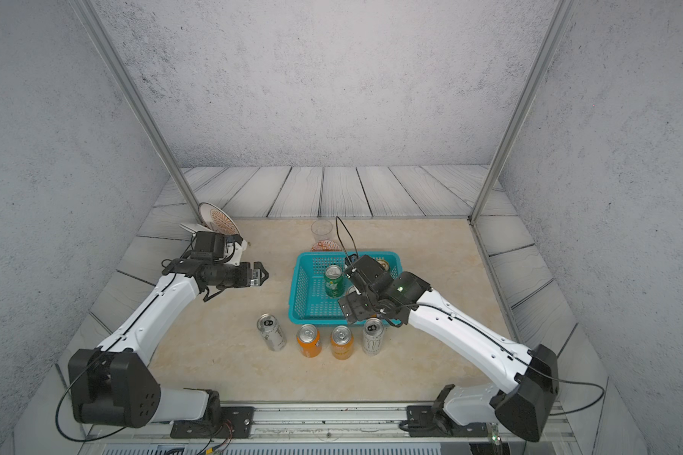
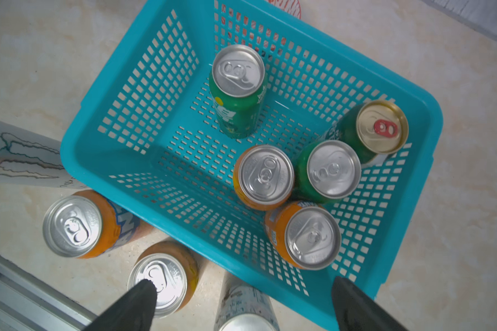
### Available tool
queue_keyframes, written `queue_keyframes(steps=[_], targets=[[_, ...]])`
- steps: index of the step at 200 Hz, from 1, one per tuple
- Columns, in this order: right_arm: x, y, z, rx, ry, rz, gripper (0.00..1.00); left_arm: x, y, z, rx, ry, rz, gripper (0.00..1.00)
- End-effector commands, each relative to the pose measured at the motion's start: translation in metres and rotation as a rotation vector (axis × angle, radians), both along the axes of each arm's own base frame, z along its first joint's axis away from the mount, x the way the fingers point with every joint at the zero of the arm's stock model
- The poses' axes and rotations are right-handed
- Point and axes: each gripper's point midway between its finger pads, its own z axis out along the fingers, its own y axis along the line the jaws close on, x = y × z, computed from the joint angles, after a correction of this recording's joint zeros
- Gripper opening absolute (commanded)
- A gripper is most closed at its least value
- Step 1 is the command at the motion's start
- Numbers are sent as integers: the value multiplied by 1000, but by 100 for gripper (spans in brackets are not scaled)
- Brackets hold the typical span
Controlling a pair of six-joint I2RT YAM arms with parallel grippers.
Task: Take out the drinks from the basket
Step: Place the drink at the center of the board.
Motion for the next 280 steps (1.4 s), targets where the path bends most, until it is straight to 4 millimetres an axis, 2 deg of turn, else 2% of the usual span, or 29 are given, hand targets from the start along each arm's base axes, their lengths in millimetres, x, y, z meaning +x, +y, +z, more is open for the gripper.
queue_keyframes(steps=[1, 56, 126, 216, 280], targets=[[20, 15, 7, -16, -30, 42, 100, 2, 3, 5, 4, -8, -5, 99], [62, 53, 3, -9, -14, 87, 100, 2, 4, 6, 10, -10, -4, 99], [102, 78, -38, -35, 75, 92, 100, 2, 5, 6, 9, -10, -2, 99], [130, 83, -89, -104, 184, 68, 98, 2, 5, 8, 7, -17, -6, 99], [136, 85, -113, -155, 222, 73, 90, 2, 3, 8, 1, -17, -9, 99]])
